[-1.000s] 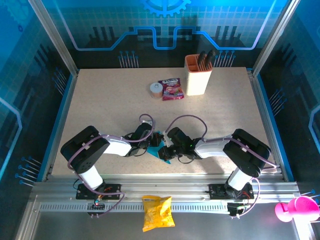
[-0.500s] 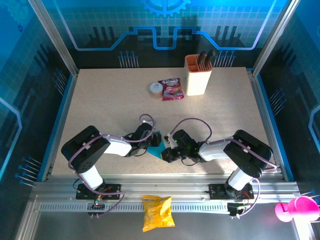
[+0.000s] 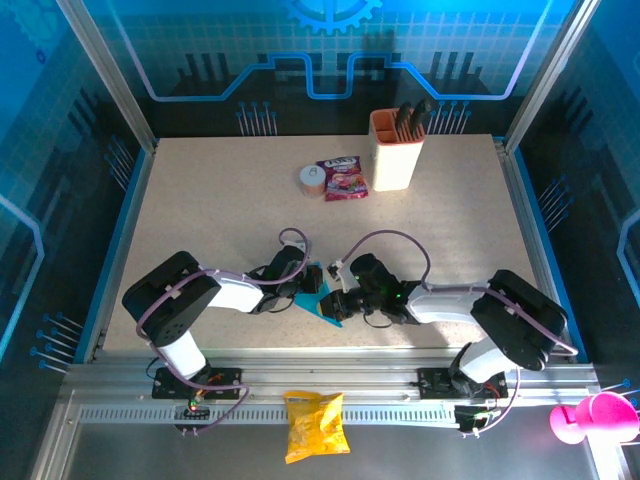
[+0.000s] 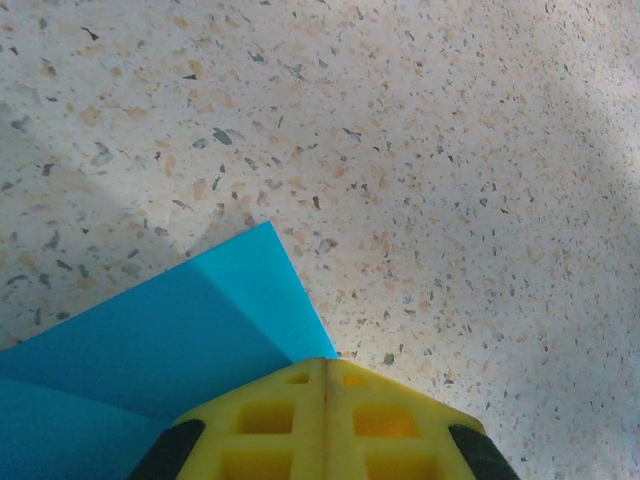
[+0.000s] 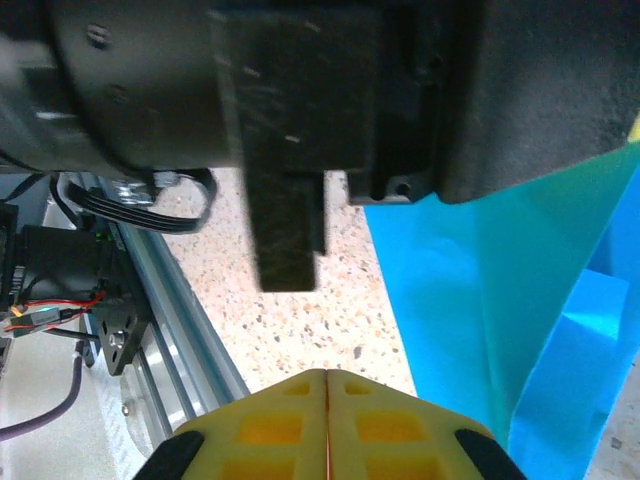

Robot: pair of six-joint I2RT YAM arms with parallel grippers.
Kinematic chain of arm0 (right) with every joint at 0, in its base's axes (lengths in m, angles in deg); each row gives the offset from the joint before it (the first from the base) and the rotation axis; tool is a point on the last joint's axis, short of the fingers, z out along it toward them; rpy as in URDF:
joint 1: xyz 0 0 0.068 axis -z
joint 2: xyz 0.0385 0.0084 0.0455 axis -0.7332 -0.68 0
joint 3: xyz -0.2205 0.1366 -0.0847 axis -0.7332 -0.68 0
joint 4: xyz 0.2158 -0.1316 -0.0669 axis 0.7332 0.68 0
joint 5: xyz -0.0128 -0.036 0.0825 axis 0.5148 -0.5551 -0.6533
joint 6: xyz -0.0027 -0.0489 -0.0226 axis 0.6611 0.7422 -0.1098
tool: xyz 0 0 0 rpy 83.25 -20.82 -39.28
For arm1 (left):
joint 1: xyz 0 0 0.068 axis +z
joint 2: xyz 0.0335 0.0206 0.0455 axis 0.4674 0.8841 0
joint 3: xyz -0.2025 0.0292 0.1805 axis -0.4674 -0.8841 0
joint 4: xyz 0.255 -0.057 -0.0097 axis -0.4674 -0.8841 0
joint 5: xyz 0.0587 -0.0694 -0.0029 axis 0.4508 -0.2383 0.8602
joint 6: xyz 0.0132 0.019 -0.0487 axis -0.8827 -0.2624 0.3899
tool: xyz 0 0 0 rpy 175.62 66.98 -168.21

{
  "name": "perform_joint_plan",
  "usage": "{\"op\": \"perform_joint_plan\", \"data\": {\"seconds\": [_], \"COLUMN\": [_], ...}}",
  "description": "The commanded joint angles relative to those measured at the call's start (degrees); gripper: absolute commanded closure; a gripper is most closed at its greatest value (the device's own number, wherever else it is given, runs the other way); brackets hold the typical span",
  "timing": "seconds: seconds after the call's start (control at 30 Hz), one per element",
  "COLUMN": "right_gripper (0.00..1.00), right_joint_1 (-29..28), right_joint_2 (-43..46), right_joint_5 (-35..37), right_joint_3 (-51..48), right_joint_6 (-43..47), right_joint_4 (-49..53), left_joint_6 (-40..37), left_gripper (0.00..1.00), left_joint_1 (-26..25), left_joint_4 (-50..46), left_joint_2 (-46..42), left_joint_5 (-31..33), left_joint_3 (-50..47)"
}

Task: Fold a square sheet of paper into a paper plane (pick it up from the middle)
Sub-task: Fourth fold the wing at the center of the table.

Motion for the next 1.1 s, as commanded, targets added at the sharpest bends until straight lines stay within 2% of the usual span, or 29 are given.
{"op": "perform_joint_plan", "data": {"seconds": [0.0, 0.33, 0.8, 1.07], "right_gripper": [0.93, 0.94, 0.96, 0.96], "right_joint_1": [1.6, 3.4, 3.5, 3.6], "right_joint_2": [-3.4, -10.2, -13.1, -18.0], "right_joint_5": [-3.0, -7.4, -8.7, -9.4], "right_joint_3": [0.6, -3.9, -8.6, -14.1], "right_joint_6": [-1.0, -5.5, -8.9, -14.2], "right_joint_4": [-3.9, -17.3, -25.3, -38.7], "left_joint_6": [-1.5, -1.9, -1.9, -1.9], "left_gripper": [1.0, 1.0, 1.0, 1.0], "left_joint_1": [0.2, 0.2, 0.2, 0.2], "left_joint_4": [-6.1, -6.1, -6.1, -6.5], "left_joint_2": [2.2, 2.0, 2.5, 2.3], "left_joint_5": [1.5, 1.7, 2.0, 2.4], "left_joint_3": [-2.1, -2.7, -2.9, -2.8]}}
